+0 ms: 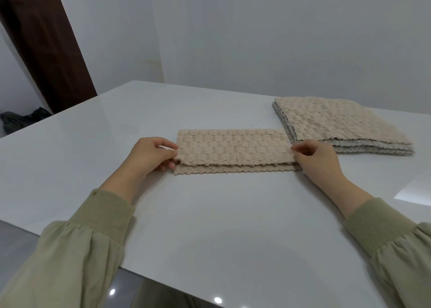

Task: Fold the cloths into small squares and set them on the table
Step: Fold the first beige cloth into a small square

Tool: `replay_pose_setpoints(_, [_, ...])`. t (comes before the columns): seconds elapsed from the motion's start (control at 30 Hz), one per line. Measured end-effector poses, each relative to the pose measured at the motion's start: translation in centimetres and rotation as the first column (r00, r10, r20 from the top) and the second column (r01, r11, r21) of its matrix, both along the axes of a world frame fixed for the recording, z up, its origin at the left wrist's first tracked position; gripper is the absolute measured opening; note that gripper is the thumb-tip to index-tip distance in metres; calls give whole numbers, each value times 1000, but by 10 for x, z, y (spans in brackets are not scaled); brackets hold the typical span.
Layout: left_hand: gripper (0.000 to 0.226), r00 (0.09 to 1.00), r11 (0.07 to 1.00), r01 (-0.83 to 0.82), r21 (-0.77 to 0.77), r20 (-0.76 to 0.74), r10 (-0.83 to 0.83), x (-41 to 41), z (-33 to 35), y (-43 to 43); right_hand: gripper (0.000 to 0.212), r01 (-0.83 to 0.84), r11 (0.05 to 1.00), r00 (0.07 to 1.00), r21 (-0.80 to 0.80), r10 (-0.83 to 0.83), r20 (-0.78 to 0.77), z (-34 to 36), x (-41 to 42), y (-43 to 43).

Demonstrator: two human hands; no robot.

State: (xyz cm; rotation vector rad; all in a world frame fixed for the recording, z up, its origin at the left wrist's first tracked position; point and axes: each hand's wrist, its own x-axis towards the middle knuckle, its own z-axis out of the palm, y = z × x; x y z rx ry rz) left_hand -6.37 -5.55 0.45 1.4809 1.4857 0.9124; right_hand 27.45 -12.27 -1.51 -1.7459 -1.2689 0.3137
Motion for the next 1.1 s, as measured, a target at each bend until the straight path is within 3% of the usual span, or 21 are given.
replay_pose_setpoints(0.13, [13, 991, 996, 73, -49, 116, -67, -4, 2, -3, 20, 70, 988, 996, 141, -61, -68, 7, -3, -5])
replay_pose_setpoints(0.27, [14, 992, 993, 114, -25, -51, -115, -3, 3, -4, 22, 20, 1000, 998, -19, -19, 51, 1, -2, -6])
replay_pose_setpoints(0.37, [15, 989, 991, 130, -15, -65, -130, -3, 4, -5, 21, 53, 999, 996, 0, -53, 70, 3, -3, -6])
replay_pose_setpoints(0.53, [16, 951, 980, 196, 14, -245, -187, -1, 3, -5, 12, 59, 983, 948, -173, -1, 318, 2, -3, -6])
replay_pose_setpoints(1.1, [14, 849, 924, 381, -33, -383, -364, -2, 9, -10, 18, 223, 953, 736, -203, -28, 677, 2, -7, -4])
